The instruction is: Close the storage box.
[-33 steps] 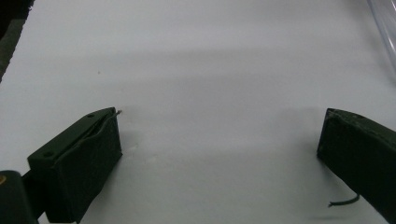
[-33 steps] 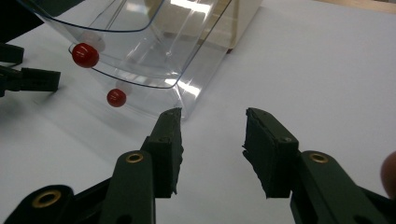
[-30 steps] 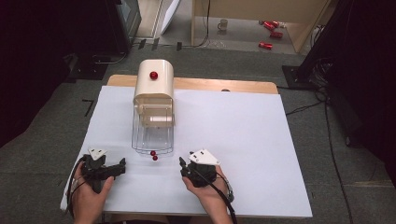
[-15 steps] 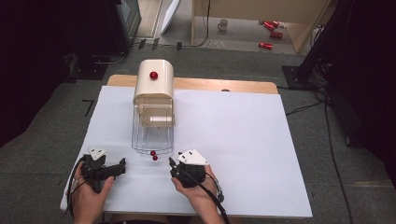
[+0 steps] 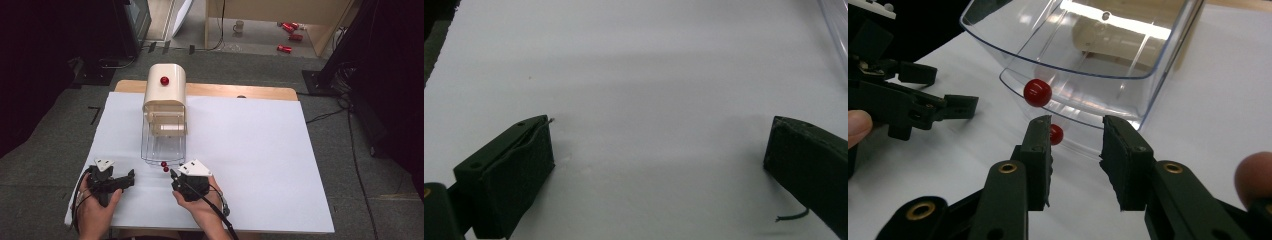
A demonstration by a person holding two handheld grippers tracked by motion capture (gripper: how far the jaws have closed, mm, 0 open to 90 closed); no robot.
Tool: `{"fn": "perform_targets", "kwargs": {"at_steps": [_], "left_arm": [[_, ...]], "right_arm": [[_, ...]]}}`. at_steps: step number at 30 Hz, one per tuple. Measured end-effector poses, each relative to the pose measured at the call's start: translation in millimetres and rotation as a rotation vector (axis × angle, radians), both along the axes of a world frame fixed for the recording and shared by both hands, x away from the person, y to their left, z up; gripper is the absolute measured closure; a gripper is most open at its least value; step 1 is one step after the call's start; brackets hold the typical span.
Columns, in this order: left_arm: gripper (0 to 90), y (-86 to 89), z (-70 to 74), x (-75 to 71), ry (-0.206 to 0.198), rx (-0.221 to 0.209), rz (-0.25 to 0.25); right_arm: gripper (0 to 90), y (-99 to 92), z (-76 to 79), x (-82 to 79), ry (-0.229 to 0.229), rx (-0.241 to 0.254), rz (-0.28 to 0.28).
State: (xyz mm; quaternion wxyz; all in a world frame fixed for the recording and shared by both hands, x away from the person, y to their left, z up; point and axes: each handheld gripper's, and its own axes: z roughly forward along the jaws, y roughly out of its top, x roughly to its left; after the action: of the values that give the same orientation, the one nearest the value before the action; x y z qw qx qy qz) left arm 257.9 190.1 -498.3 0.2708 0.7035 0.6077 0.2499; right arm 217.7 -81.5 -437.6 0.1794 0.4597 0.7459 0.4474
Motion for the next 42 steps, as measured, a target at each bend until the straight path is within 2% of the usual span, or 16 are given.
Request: {"fn": "perform_targets", "kwargs": {"at_steps": [16,26,42], "left_arm": [[0.0,0.0,0.0,0.0,0.0,0.0,0.0],[0.0,0.0,0.0,0.0,0.0,0.0,0.0],[0.0,0.0,0.0,0.0,0.0,0.0,0.0]], "right_arm": [[68.1,21.6,-12.4,9.4,0.041,0.021,0.018],[70.3,28.5,-17.1,15.1,0.065,0.037,-0.014],[79.6,35.1,-14.5,17.5,0.065,0.038,-0.01]]}}
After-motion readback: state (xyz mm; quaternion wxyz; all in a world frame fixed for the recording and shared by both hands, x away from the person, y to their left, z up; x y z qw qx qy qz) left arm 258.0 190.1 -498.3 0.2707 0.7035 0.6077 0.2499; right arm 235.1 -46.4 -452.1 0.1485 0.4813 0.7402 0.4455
